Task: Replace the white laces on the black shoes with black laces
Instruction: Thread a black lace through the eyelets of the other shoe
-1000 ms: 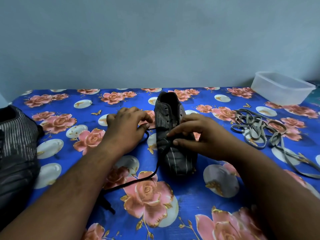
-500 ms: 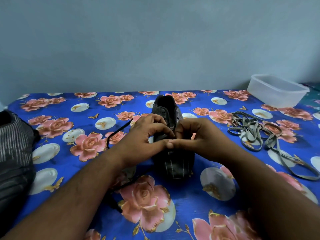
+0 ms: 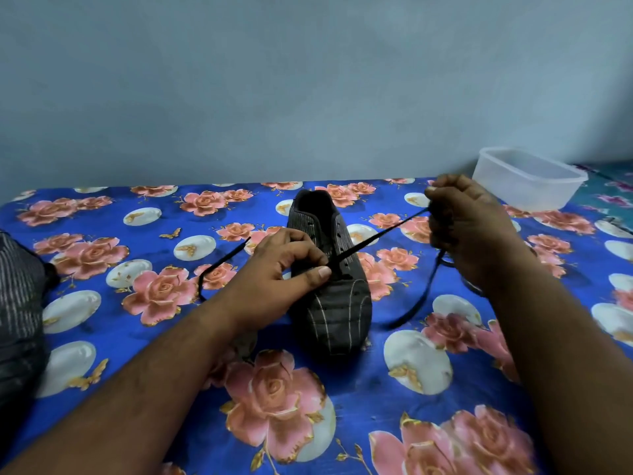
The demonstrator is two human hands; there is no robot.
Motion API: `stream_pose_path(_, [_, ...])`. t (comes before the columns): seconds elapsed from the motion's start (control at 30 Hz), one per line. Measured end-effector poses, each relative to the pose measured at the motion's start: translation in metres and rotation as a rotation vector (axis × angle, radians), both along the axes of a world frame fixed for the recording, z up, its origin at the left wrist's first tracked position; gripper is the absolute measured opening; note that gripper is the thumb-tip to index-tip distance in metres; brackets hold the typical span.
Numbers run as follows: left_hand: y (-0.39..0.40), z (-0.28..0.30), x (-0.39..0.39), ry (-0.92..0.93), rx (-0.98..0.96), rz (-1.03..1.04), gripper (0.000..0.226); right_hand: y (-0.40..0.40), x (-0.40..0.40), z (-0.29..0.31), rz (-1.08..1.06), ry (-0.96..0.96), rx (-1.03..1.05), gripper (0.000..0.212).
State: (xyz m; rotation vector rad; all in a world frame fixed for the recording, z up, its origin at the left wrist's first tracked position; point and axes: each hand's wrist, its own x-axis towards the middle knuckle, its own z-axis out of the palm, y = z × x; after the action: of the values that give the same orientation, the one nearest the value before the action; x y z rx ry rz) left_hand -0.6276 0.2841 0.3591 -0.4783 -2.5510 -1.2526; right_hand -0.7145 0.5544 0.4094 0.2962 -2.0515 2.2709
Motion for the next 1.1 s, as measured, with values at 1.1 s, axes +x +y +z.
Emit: stream_pose_path(1.1, [0.006,0.009,0.009,0.074,-0.063,0.041,0.04,-0.029,0.027,-0.015,0.565,0.384,0.542,0.016])
